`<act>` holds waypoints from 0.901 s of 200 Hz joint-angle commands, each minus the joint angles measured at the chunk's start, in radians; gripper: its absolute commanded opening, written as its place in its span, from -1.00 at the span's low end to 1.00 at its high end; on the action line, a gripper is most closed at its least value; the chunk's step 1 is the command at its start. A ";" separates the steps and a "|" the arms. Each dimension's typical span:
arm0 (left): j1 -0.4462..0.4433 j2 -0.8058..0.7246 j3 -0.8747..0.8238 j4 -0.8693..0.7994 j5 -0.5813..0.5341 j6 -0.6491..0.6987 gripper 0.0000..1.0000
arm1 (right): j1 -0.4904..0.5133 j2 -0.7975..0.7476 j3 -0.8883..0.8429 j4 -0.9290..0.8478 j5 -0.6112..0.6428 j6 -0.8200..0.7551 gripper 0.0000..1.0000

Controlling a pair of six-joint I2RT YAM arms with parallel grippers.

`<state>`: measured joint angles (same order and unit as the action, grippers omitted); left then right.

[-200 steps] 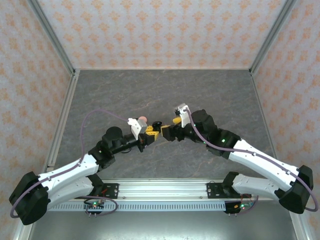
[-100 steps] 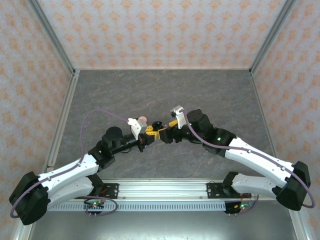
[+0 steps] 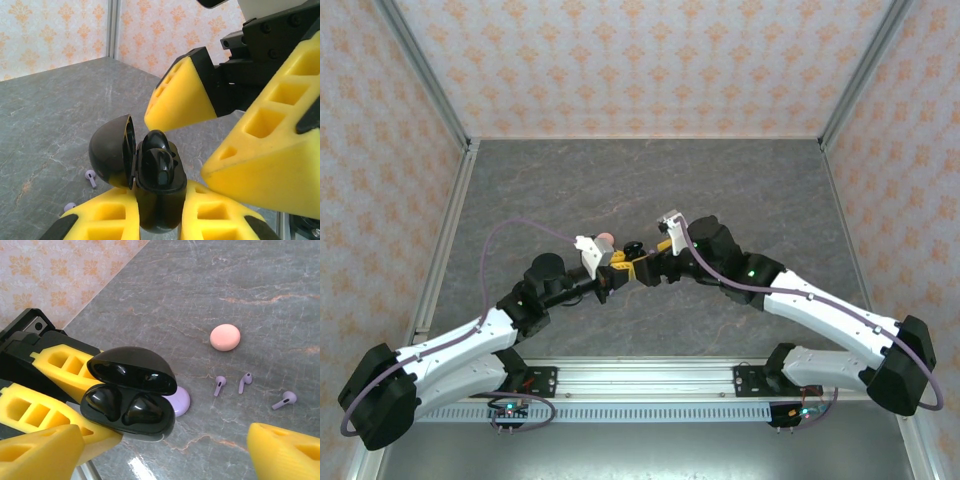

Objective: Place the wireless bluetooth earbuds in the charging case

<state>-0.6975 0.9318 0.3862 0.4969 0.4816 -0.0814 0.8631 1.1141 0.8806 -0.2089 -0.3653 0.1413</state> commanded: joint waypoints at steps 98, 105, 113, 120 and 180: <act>-0.002 -0.034 0.005 0.036 0.021 0.009 -1.00 | -0.095 -0.115 -0.017 0.085 -0.156 0.061 0.96; -0.003 -0.038 0.005 0.038 0.028 0.010 -1.00 | -0.123 -0.115 -0.026 0.108 -0.220 0.088 0.97; -0.002 -0.043 0.003 0.042 0.033 0.010 -1.00 | -0.152 -0.109 -0.033 0.139 -0.292 0.116 0.97; -0.003 -0.047 0.002 0.043 0.039 0.010 -1.00 | -0.167 -0.100 -0.039 0.161 -0.343 0.134 0.97; -0.003 -0.050 0.002 0.060 0.074 0.002 -1.00 | -0.169 0.058 -0.046 0.367 -0.602 0.239 0.80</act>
<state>-0.6987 0.8944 0.3862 0.5064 0.5224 -0.0814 0.6910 1.1324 0.8410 -0.0021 -0.8173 0.3084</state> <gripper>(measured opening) 0.164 0.918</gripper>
